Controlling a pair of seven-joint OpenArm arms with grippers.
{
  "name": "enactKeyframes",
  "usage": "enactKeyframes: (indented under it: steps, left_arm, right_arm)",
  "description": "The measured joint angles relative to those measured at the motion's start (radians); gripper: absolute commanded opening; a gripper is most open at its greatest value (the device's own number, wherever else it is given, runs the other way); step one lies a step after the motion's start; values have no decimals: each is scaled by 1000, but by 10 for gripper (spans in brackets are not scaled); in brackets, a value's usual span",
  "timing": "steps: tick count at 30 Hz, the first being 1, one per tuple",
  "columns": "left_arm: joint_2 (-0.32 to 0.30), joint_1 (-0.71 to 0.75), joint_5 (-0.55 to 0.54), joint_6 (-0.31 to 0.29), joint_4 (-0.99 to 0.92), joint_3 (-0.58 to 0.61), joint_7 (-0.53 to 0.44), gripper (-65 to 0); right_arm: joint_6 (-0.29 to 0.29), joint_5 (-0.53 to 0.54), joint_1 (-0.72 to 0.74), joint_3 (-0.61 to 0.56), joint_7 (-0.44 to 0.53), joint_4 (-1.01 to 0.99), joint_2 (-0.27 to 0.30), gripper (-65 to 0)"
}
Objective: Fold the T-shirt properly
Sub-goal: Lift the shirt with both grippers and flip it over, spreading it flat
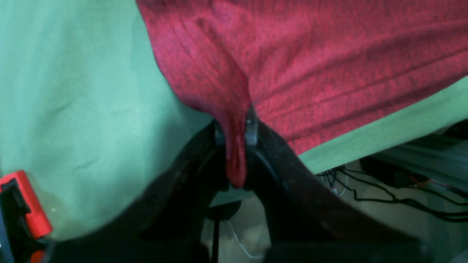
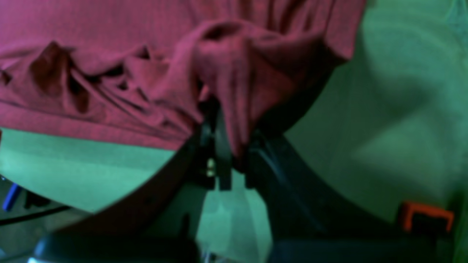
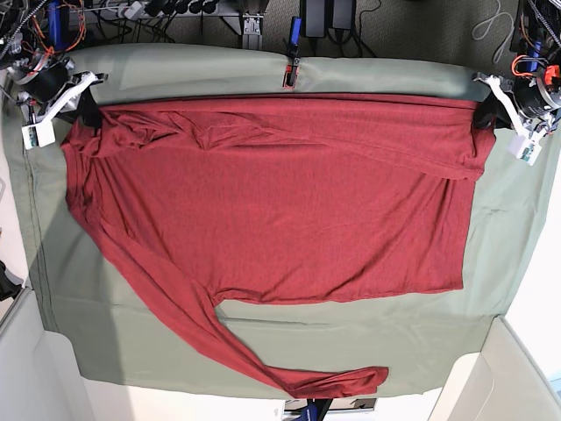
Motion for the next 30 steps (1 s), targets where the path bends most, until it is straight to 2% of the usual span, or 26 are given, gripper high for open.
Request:
enactKeyframes:
  steps: [10, 11, 13, 15, 16, 18, 19, 23, 27, 30]
  left_arm:
    - [6, 3, -7, 0, -18, 0, 0, -646]
    - [10, 3, -11, 0, -24, 0, 0, -646]
    - [11, 8, -19, 0, -37, 0, 0, -636]
    - [11, 16, -17, 0, -43, 0, 0, -549]
    - [11, 18, -14, 0, -45, 0, 1, -494]
    - [11, 19, -13, 0, -47, 0, 8, -400]
    - [11, 19, -12, 0, -47, 0, 8, -379]
    - [8, 19, -76, 0, -47, -1, 75, -376]
    - [9, 19, -181, 1, -47, -8, 79, -376]
    - [8, 18, -238, 1, -46, -62, 83, -376]
  right_arm:
    - [0, -21, 0, 0, 20, -23, 0, -650]
    - [0, -21, 0, 0, 21, -34, 0, -622]
    - [0, -25, 0, 0, 23, -55, 0, -502]
    - [-4, -33, 0, 0, 23, -66, 0, -410]
    - [-5, -33, 0, 1, 22, -67, 0, -392]
    - [-11, -33, 0, 1, 23, -67, 3, -391]
    - [-11, -32, 2, 1, 23, -66, 3, -391]
    - [-11, -32, 5, 13, 22, -56, 3, -391]
    - [-11, -21, 5, 62, 20, -7, 3, -391]
    - [-12, -2, 6, 105, 23, 24, 3, -391]
